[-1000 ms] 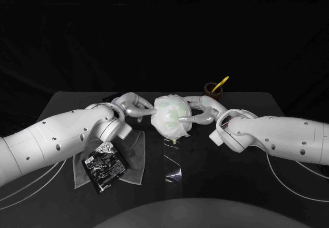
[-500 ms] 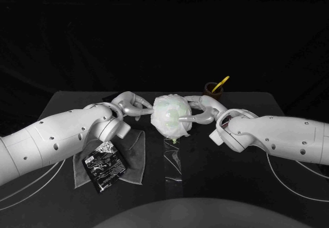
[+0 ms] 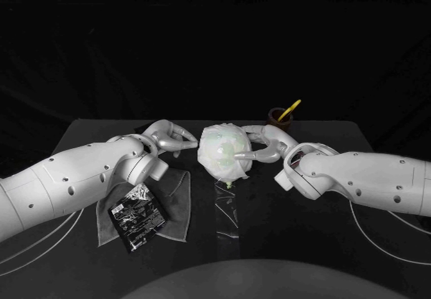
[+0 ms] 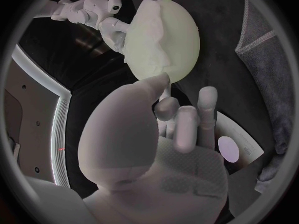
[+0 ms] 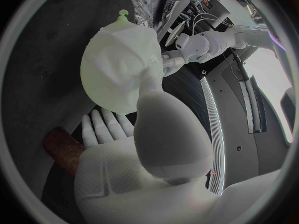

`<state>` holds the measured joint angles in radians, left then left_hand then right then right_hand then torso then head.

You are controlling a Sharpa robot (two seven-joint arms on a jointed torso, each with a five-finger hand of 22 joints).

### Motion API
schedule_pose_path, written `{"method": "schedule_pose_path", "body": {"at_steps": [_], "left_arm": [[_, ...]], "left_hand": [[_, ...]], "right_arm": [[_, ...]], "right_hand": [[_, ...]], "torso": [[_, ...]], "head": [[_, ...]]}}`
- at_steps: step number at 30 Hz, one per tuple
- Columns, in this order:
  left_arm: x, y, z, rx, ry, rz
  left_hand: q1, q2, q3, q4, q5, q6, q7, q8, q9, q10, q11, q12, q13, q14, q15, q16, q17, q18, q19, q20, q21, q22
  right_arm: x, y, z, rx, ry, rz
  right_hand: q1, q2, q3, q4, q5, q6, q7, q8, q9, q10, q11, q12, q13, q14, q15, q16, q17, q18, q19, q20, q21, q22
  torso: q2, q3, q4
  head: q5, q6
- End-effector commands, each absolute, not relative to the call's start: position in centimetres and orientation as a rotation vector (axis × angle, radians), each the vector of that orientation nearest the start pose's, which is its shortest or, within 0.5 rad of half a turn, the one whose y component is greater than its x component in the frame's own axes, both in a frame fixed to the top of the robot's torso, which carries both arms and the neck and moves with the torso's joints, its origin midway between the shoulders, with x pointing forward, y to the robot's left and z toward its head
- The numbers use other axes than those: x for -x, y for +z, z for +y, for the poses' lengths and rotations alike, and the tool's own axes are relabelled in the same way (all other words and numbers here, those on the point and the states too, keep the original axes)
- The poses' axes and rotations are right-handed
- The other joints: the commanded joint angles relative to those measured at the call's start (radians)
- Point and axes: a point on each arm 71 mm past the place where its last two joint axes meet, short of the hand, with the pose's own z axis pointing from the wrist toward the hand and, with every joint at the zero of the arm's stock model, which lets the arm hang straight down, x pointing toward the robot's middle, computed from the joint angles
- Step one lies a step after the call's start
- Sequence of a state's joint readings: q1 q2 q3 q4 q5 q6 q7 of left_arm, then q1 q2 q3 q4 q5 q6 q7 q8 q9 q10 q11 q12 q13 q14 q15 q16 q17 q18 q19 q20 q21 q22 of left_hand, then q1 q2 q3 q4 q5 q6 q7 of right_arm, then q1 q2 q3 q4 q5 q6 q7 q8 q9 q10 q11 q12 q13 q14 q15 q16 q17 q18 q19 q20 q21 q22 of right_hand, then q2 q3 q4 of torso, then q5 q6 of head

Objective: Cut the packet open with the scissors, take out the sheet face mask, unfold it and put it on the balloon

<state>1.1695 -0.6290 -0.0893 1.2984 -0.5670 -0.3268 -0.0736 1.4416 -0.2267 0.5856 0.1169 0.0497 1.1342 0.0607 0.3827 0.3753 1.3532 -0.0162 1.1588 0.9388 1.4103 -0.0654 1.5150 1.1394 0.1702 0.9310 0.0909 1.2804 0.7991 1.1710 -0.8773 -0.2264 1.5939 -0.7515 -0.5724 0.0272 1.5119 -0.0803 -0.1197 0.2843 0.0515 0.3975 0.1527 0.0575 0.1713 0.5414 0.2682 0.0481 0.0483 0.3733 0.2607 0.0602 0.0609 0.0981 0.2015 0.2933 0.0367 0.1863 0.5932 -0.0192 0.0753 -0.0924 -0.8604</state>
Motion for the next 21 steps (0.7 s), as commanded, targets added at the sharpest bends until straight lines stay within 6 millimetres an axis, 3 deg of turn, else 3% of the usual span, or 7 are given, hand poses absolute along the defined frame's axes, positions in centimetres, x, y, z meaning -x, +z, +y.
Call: {"method": "schedule_pose_path", "body": {"at_steps": [1,6,9,10,12,13,21], "left_arm": [[-51.3,-24.4,16.5,0.763,-0.980,1.887],[-51.3,-24.5,16.4,0.756,-0.982,1.899],[-51.1,-24.6,16.3,0.740,-1.005,1.929],[-51.1,-24.6,16.2,0.734,-1.013,1.935],[-50.9,-24.6,16.0,0.720,-1.038,1.950],[-50.8,-24.5,15.9,0.716,-1.047,1.953],[-50.6,-24.4,15.4,0.709,-1.110,1.957]], "left_hand": [[-0.010,-0.001,0.008,-0.002,-0.001,-0.006,0.001,0.006,0.071,0.009,0.002,0.007,0.003,0.007,0.001,0.005,0.002,-0.013,0.005,-0.005,0.007,0.003],[-0.023,-0.003,0.025,-0.010,-0.001,-0.010,0.002,0.009,0.079,0.006,0.002,0.002,-0.001,0.001,0.001,0.004,-0.012,-0.014,0.008,-0.006,0.010,0.006],[-0.053,-0.001,0.027,-0.003,-0.001,-0.036,0.004,0.000,0.082,-0.056,0.007,-0.083,-0.111,-0.050,0.007,-0.019,-0.128,-0.004,-0.047,-0.004,-0.016,-0.053],[-0.121,-0.031,-0.016,0.030,-0.001,-0.084,0.026,-0.027,0.072,-0.098,0.025,-0.140,-0.184,-0.087,0.020,-0.036,-0.207,0.005,-0.096,-0.001,-0.043,-0.107],[-0.187,-0.063,-0.078,0.058,-0.001,-0.135,0.050,-0.058,0.058,-0.127,0.047,-0.169,-0.218,-0.111,0.039,-0.049,-0.243,0.008,-0.125,0.004,-0.063,-0.136],[-0.208,-0.067,-0.108,0.064,-0.004,-0.150,0.057,-0.067,0.053,-0.136,0.054,-0.175,-0.225,-0.120,0.046,-0.052,-0.252,0.007,-0.130,0.007,-0.068,-0.138],[-0.204,-0.047,-0.278,0.097,-0.003,-0.186,0.076,-0.107,0.021,-0.166,0.073,-0.170,-0.221,-0.147,0.067,-0.049,-0.273,0.009,-0.142,0.030,-0.093,-0.151]], "right_arm": [[-44.1,-25.5,-21.4,-0.548,0.900,1.776],[-44.1,-25.5,-21.3,-0.548,0.901,1.776],[-44.1,-25.5,-21.3,-0.548,0.901,1.776],[-44.1,-25.5,-21.4,-0.548,0.901,1.776],[-44.1,-25.5,-21.4,-0.548,0.901,1.776],[-44.1,-25.5,-21.4,-0.548,0.901,1.776],[-44.1,-25.5,-21.3,-0.547,0.901,1.778]], "right_hand": [[0.002,0.003,-0.004,0.004,-0.004,0.008,0.148,0.006,0.001,0.006,0.000,0.001,0.001,0.006,0.001,-0.005,-0.001,-0.004,-0.008,0.001,-0.004,-0.001],[0.002,0.003,-0.004,0.004,-0.004,0.008,0.148,0.006,0.001,0.006,0.000,0.001,0.001,0.006,0.001,-0.005,-0.001,-0.004,-0.008,0.001,-0.004,-0.001],[0.002,0.003,-0.004,0.004,-0.004,0.008,0.148,0.006,0.001,0.006,0.000,0.001,0.001,0.006,0.001,-0.005,-0.001,-0.004,-0.008,0.001,-0.004,-0.001],[0.002,0.003,-0.004,0.004,-0.004,0.008,0.148,0.006,0.001,0.006,0.000,0.001,0.001,0.006,0.001,-0.005,-0.001,-0.004,-0.008,0.001,-0.004,-0.001],[0.002,0.003,-0.004,0.004,-0.004,0.008,0.148,0.006,0.001,0.006,0.000,0.001,0.001,0.006,0.001,-0.005,-0.001,-0.004,-0.008,0.001,-0.004,-0.001],[0.002,0.003,-0.004,0.004,-0.004,0.008,0.148,0.006,0.001,0.006,0.000,0.001,0.001,0.006,0.001,-0.005,-0.001,-0.004,-0.008,0.001,-0.004,-0.001],[0.002,0.003,-0.004,0.004,-0.004,0.008,0.148,0.006,0.001,0.006,0.000,0.001,0.001,0.006,0.001,-0.005,-0.001,-0.004,-0.008,0.001,-0.004,-0.001]], "torso": [[0.000,0.0000,-0.0004],[0.000,0.0005,-0.0011],[0.000,0.0007,-0.0010],[0.000,0.0007,-0.0010],[0.000,0.0006,-0.0009],[0.000,0.0006,-0.0007],[0.000,-0.0004,-0.0001]], "head": [[0.003,0.000],[0.003,0.001],[0.000,0.001],[0.000,0.001],[0.001,0.001],[0.001,0.001],[0.002,0.002]]}}
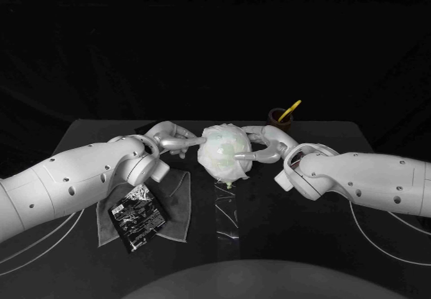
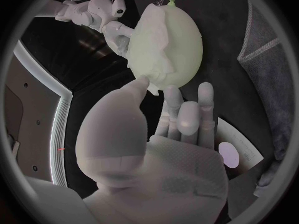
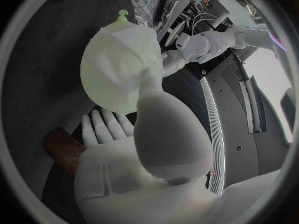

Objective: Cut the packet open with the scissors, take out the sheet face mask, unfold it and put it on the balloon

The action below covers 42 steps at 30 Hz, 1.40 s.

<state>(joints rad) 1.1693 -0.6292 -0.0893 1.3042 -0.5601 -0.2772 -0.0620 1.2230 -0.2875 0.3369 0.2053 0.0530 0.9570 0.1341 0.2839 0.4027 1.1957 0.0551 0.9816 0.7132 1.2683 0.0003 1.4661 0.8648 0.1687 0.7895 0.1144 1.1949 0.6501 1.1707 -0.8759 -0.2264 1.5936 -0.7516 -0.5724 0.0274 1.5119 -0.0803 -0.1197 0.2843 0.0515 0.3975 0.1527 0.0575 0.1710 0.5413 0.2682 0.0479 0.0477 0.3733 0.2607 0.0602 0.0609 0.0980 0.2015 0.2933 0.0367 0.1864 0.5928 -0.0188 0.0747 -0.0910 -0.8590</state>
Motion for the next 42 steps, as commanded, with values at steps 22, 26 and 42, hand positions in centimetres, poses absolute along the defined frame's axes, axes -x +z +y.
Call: {"method": "schedule_pose_path", "body": {"at_steps": [22,26,42], "left_arm": [[-50.7,-24.4,14.5,0.695,-1.130,1.960],[-50.7,-24.4,14.3,0.695,-1.133,1.952],[-51.1,-24.3,15.0,0.755,-1.110,1.891]], "left_hand": [[0.253,0.125,-0.016,-0.035,-0.005,0.083,-0.025,0.007,-0.029,0.051,-0.025,0.087,0.106,0.065,-0.020,0.041,0.144,0.008,0.043,0.013,0.016,0.037],[0.244,0.125,-0.004,-0.032,-0.005,0.120,-0.041,0.017,-0.032,0.086,-0.039,0.116,0.146,0.094,-0.033,0.051,0.195,0.003,0.075,0.007,0.037,0.070],[0.260,0.127,0.062,-0.053,-0.005,0.202,-0.085,0.051,-0.023,0.163,-0.078,0.182,0.244,0.160,-0.071,0.072,0.323,-0.014,0.159,-0.013,0.091,0.164]], "right_arm": [[-44.1,-25.5,-21.2,-0.547,0.902,1.779],[-44.1,-25.6,-21.2,-0.547,0.902,1.779],[-44.1,-25.6,-21.3,-0.549,0.899,1.779]], "right_hand": [[0.000,0.004,-0.007,0.004,-0.004,0.011,0.148,0.006,0.002,0.009,0.000,0.001,0.001,0.007,0.000,-0.005,-0.001,-0.004,-0.010,0.001,-0.004,-0.003],[0.000,0.004,-0.007,0.004,-0.004,0.011,0.148,0.006,0.002,0.009,0.000,0.001,0.001,0.007,0.000,-0.005,-0.001,-0.004,-0.010,0.001,-0.004,-0.003],[-0.001,0.004,-0.008,0.004,-0.004,0.012,0.149,0.007,0.002,0.011,0.000,0.002,0.002,0.007,0.000,-0.005,-0.001,-0.004,-0.010,0.001,-0.004,-0.003]], "torso": [[0.000,-0.0003,-0.0001],[0.000,-0.0002,-0.0004],[0.000,-0.0003,-0.0001]], "head": [[0.000,-0.004],[0.000,-0.002],[0.002,-0.005]]}}
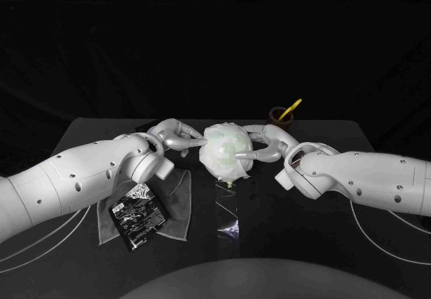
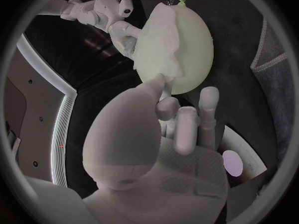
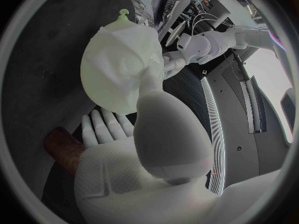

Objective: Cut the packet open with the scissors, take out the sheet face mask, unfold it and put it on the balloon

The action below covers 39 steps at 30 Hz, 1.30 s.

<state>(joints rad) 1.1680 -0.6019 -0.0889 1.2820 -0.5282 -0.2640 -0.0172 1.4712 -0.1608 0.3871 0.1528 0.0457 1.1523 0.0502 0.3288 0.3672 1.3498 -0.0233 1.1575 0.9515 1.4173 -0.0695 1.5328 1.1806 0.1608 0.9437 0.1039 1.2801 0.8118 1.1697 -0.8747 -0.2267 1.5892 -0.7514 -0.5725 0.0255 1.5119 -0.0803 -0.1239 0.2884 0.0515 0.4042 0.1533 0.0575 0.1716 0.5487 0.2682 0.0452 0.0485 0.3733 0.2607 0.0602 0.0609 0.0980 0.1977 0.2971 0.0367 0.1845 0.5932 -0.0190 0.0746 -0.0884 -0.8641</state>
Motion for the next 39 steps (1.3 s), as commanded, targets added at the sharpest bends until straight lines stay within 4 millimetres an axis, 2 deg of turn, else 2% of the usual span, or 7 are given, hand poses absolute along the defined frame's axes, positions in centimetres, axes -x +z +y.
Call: {"method": "schedule_pose_path", "body": {"at_steps": [1,11,39], "left_arm": [[-51.2,-24.4,15.1,0.759,-1.107,1.887],[-51.5,-24.5,16.0,0.783,-1.073,1.875],[-52.3,-25.1,16.6,0.739,-0.977,1.923]], "left_hand": [[0.010,-0.001,0.016,-0.001,0.003,0.007,-0.001,0.007,0.014,0.011,0.000,0.007,0.008,0.012,-0.001,0.005,0.009,-0.006,0.005,-0.004,0.007,0.003],[-0.014,-0.027,0.079,-0.007,0.002,0.003,-0.003,0.021,0.036,0.024,-0.002,0.012,0.023,0.018,-0.004,0.007,0.020,-0.008,0.008,-0.013,0.014,0.009],[-0.031,-0.046,0.106,-0.014,0.002,0.001,-0.003,0.029,0.048,0.021,-0.002,0.006,0.017,0.013,-0.004,0.005,0.006,-0.007,0.006,-0.016,0.015,0.009]], "right_arm": [[-44.1,-25.6,-21.3,-0.549,0.899,1.779],[-44.1,-25.6,-21.4,-0.550,0.896,1.777],[-44.1,-25.7,-21.3,-0.549,0.896,1.779]], "right_hand": [[-0.001,0.004,-0.004,0.000,-0.004,0.005,0.148,0.007,0.001,0.004,0.000,0.004,0.001,0.007,0.000,-0.005,-0.001,-0.004,-0.006,-0.003,-0.004,-0.001],[0.000,0.005,-0.004,-0.001,-0.004,0.006,0.148,0.007,0.001,0.005,0.000,0.004,0.001,0.006,0.000,-0.006,-0.001,-0.004,-0.006,-0.003,-0.004,-0.001],[0.001,0.006,-0.005,-0.001,-0.004,0.006,0.148,0.007,0.001,0.004,0.000,0.004,0.001,0.006,0.000,-0.006,-0.002,-0.004,-0.007,-0.003,-0.004,-0.002]], "torso": [[0.000,-0.0001,0.0000],[0.000,-0.0005,0.0003],[0.000,0.0005,-0.0002]], "head": [[-0.001,0.000],[-0.001,0.000],[-0.002,-0.004]]}}
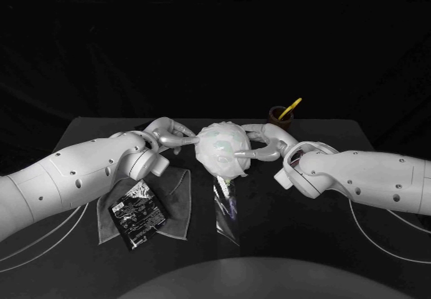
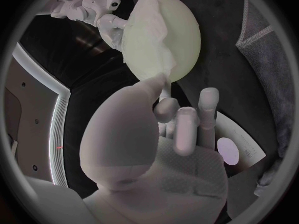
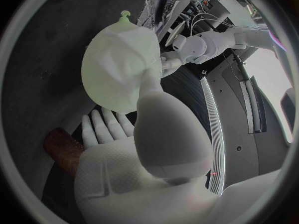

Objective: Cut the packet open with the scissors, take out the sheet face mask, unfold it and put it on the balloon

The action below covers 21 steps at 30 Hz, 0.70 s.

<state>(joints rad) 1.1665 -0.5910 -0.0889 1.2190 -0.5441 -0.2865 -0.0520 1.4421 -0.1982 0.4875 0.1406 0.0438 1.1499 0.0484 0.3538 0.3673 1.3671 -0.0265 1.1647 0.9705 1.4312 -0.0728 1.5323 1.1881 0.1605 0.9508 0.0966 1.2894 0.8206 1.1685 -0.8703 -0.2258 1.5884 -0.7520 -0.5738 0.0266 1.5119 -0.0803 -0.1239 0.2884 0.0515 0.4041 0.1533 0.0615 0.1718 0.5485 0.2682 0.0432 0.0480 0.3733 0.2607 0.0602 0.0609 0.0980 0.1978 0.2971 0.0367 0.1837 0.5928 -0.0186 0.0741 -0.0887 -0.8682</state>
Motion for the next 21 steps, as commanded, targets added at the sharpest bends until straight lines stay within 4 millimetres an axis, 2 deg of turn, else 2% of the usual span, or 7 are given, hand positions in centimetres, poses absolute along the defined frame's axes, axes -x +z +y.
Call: {"method": "schedule_pose_path", "body": {"at_steps": [1,7,11,14,17,18,21], "left_arm": [[-52.40,-25.17,16.64,0.738,-0.974,1.921],[-52.68,-25.27,16.67,0.734,-0.966,1.921],[-52.66,-25.32,16.52,0.723,-0.978,1.934],[-52.61,-25.34,16.44,0.715,-0.989,1.944],[-52.58,-25.37,16.47,0.710,-0.994,1.953],[-52.57,-25.38,16.49,0.709,-0.994,1.955],[-52.57,-25.41,16.62,0.708,-0.994,1.960]], "left_hand": [[-0.001,-0.009,0.005,-0.001,0.004,0.003,-0.002,0.004,0.048,0.004,0.001,-0.002,-0.002,-0.001,-0.001,0.005,-0.001,-0.007,-0.001,-0.009,0.006,0.000],[-0.019,-0.023,0.004,0.002,0.004,0.006,-0.006,0.006,0.052,-0.001,-0.001,-0.009,-0.011,-0.006,-0.001,0.003,-0.014,-0.008,-0.001,-0.009,0.006,0.000],[-0.078,-0.060,-0.034,0.025,0.004,-0.001,-0.002,0.009,0.059,-0.025,0.003,-0.039,-0.051,-0.026,0.000,-0.004,-0.064,-0.005,-0.016,-0.008,-0.002,-0.017],[-0.134,-0.087,-0.091,0.050,0.003,-0.054,0.022,-0.006,0.062,-0.091,0.023,-0.122,-0.156,-0.086,0.016,-0.026,-0.195,0.007,-0.082,-0.004,-0.036,-0.089],[-0.145,-0.086,-0.124,0.056,0.004,-0.109,0.046,-0.027,0.059,-0.146,0.044,-0.180,-0.225,-0.131,0.035,-0.045,-0.277,0.016,-0.132,0.001,-0.066,-0.140],[-0.147,-0.084,-0.136,0.058,0.003,-0.131,0.055,-0.037,0.056,-0.176,0.053,-0.213,-0.265,-0.155,0.043,-0.056,-0.320,0.018,-0.152,0.003,-0.078,-0.160],[-0.138,-0.079,-0.155,0.061,0.004,-0.164,0.072,-0.051,0.051,-0.221,0.068,-0.254,-0.315,-0.186,0.059,-0.069,-0.366,0.017,-0.162,0.011,-0.092,-0.167]], "right_arm": [[-44.12,-25.68,-21.26,-0.549,0.896,1.779],[-44.11,-25.68,-21.24,-0.549,0.897,1.779],[-44.10,-25.68,-21.22,-0.548,0.898,1.779],[-44.09,-25.67,-21.21,-0.548,0.900,1.778],[-44.09,-25.64,-21.22,-0.550,0.902,1.775],[-44.09,-25.63,-21.23,-0.551,0.904,1.773],[-44.05,-25.53,-21.31,-0.559,0.913,1.760]], "right_hand": [[0.001,0.006,-0.005,-0.001,-0.004,0.006,0.148,0.003,0.001,0.004,0.000,0.006,0.001,0.006,0.000,-0.006,-0.002,-0.004,-0.007,-0.003,-0.004,-0.001],[0.001,0.006,-0.005,-0.001,-0.004,0.006,0.148,0.003,0.001,0.004,0.000,0.006,0.001,0.006,0.000,-0.006,-0.002,-0.004,-0.007,-0.003,-0.004,-0.001],[0.001,0.006,-0.005,-0.001,-0.004,0.006,0.148,0.003,0.001,0.004,0.000,0.006,0.001,0.006,0.000,-0.006,-0.002,-0.004,-0.007,-0.003,-0.004,-0.001],[0.002,0.007,-0.005,-0.002,-0.004,0.005,0.148,0.003,0.000,0.004,0.000,0.006,0.001,0.005,0.000,-0.007,-0.002,-0.004,-0.007,-0.003,-0.004,-0.002],[0.002,0.007,-0.006,-0.002,-0.004,0.005,0.148,0.003,0.000,0.004,0.000,0.006,0.001,0.005,0.000,-0.007,-0.002,-0.004,-0.007,-0.003,-0.004,-0.002],[0.002,0.007,-0.006,-0.002,-0.004,0.004,0.148,0.003,0.000,0.003,0.000,0.006,0.001,0.005,0.000,-0.007,-0.002,-0.004,-0.007,-0.003,-0.004,-0.002],[0.002,0.007,-0.006,-0.002,-0.004,0.005,0.148,0.003,0.000,0.004,0.000,0.006,0.001,0.005,0.000,-0.007,-0.002,-0.004,-0.008,-0.003,-0.004,-0.002]], "torso": [[0.000,-0.0002,0.0001],[0.001,-0.0007,0.0001],[0.001,-0.0006,0.0010],[0.000,-0.0002,0.0016],[0.000,-0.0003,0.0017],[0.000,-0.0003,0.0015],[0.000,-0.0004,0.0012]], "head": [[-0.002,0.000],[-0.004,0.001],[-0.005,0.000],[-0.006,0.000],[-0.006,0.000],[-0.007,0.000],[-0.007,0.000]]}}
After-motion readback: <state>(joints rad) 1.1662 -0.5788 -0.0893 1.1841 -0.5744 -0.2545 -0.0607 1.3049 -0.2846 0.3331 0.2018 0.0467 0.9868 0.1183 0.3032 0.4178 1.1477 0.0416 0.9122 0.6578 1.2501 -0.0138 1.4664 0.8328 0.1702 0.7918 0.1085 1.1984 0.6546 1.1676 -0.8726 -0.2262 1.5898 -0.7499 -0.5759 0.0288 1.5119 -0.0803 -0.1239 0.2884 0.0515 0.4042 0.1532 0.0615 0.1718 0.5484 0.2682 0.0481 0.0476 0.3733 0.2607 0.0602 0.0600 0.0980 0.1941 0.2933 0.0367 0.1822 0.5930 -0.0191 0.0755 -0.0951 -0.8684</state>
